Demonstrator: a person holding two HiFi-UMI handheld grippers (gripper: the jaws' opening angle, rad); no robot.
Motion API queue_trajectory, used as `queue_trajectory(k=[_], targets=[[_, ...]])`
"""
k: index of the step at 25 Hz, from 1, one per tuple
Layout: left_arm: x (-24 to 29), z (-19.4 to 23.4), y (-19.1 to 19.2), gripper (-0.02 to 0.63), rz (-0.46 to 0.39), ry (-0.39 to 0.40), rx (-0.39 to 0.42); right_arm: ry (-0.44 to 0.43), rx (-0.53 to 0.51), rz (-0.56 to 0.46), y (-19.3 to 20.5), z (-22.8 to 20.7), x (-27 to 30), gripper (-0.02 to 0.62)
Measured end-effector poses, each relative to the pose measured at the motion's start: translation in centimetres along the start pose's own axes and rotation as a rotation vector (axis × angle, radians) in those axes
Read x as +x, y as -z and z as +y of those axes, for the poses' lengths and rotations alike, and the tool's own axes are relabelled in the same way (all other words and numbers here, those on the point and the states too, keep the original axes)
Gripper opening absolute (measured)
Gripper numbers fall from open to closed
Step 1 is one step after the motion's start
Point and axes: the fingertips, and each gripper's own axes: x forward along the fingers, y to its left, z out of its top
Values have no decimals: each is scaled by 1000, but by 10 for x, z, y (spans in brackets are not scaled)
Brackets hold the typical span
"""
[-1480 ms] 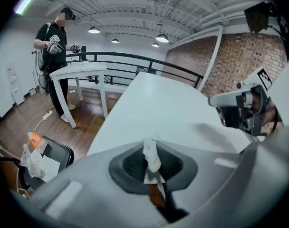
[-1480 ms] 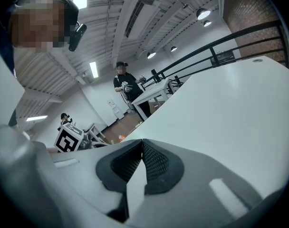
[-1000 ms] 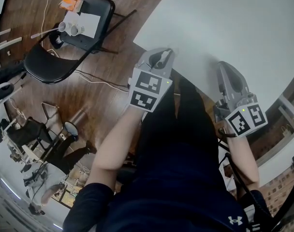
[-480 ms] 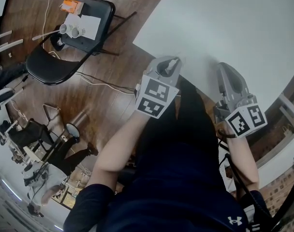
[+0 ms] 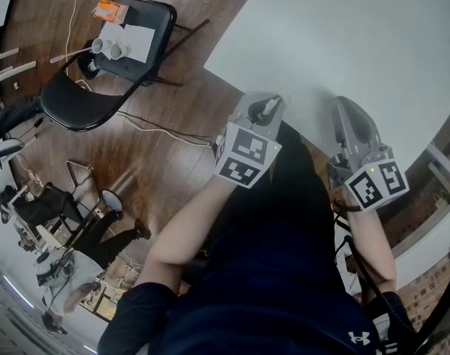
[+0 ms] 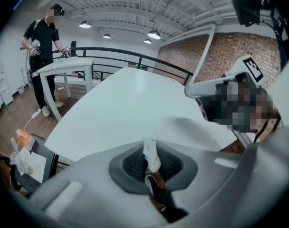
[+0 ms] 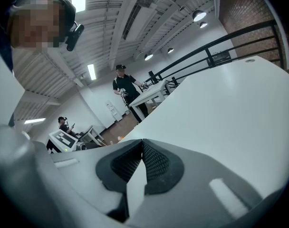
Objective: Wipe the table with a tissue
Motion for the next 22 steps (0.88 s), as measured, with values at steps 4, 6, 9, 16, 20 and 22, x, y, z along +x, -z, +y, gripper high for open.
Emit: queue_trajectory(k=[4, 6, 9, 16, 20, 22], targets=[[3, -15, 3, 18, 8, 35, 9, 0, 1, 3, 0, 1, 2, 11], [5, -28, 4, 18, 14, 53, 19, -2, 1, 2, 0, 2, 0, 11], [8, -49, 7, 18, 18, 76, 35, -4, -4, -5, -1, 0, -8, 11], [1, -53, 2, 18, 12, 118, -9, -6, -18, -22, -13, 3, -5, 11], [-19, -54, -10, 18, -22, 110, -17, -13, -27, -34, -23, 7, -7, 11], [-31, -49, -15, 18, -43, 94, -26, -22, -31, -39, -26, 12, -5, 11]])
